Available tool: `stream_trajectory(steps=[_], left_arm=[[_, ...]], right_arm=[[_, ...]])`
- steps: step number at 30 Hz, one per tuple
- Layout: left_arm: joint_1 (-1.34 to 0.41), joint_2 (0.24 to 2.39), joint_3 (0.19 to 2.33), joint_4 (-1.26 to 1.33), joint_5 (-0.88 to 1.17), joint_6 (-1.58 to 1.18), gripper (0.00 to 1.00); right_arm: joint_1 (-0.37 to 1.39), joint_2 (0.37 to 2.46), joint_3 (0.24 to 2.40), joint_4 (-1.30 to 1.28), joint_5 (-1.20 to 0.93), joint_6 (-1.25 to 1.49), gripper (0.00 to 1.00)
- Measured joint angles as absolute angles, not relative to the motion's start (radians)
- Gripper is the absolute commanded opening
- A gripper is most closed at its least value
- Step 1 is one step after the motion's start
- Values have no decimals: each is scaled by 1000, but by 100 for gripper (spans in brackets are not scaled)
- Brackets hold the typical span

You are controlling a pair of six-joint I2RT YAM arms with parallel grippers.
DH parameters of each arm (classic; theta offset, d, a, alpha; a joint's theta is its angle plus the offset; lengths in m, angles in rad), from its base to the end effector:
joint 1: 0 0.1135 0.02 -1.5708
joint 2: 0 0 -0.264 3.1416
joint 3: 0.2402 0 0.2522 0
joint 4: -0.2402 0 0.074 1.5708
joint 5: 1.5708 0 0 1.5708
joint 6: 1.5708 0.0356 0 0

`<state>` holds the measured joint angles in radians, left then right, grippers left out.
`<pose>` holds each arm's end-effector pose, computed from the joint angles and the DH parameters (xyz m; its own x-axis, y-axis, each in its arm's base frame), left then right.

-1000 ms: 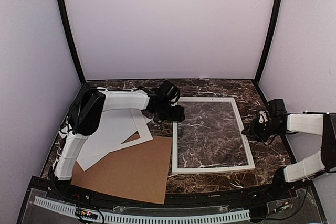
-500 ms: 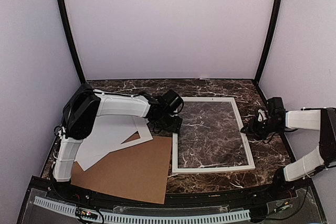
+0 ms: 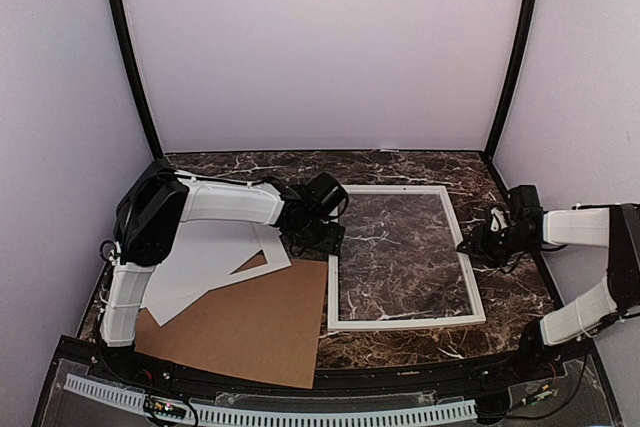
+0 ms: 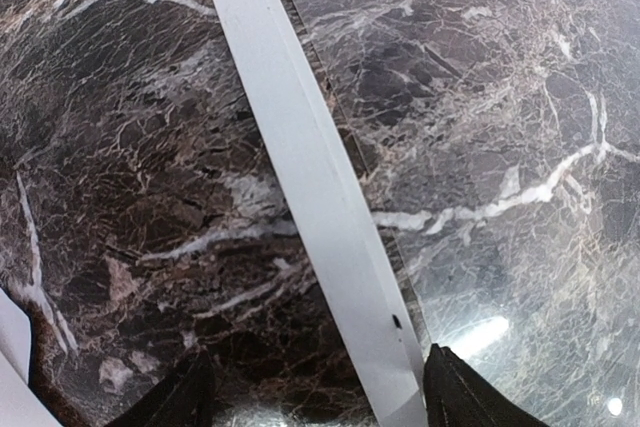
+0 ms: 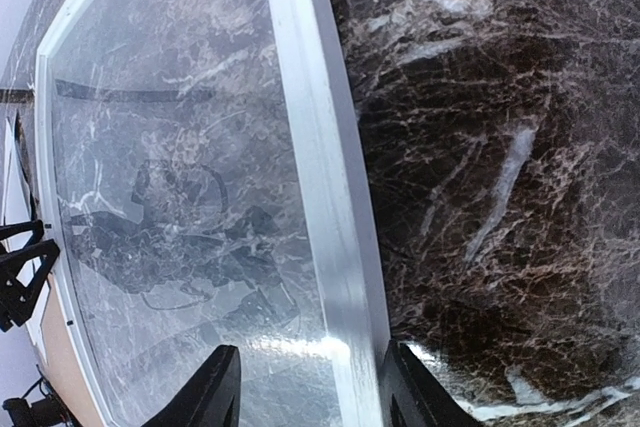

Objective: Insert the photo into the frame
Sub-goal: Rotate the photo frame at the center of the board, then pick up the glass panel from the frame body.

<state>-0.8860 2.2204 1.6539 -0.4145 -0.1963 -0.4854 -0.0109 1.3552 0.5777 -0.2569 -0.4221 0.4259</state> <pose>0.3085 -0.3667 0.1524 -0.7874 0.2407 -0.5676 0.3660 0.9233 -0.1161 0.2347 0.0120 0.1508 -0.8651 0.3863 -0.3199 0.1735 0.8289 0.5318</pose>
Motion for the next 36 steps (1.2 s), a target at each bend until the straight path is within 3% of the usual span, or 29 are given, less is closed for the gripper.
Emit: stream_trajectory(steps=[20, 36], left_arm=[[-919, 2265, 1721, -436, -163, -432, 86], [-976, 2332, 1838, -493, -251, -352, 89]], right_arm=[[-14, 1398, 575, -239, -423, 427, 51], [-16, 1398, 575, -242, -426, 426, 54]])
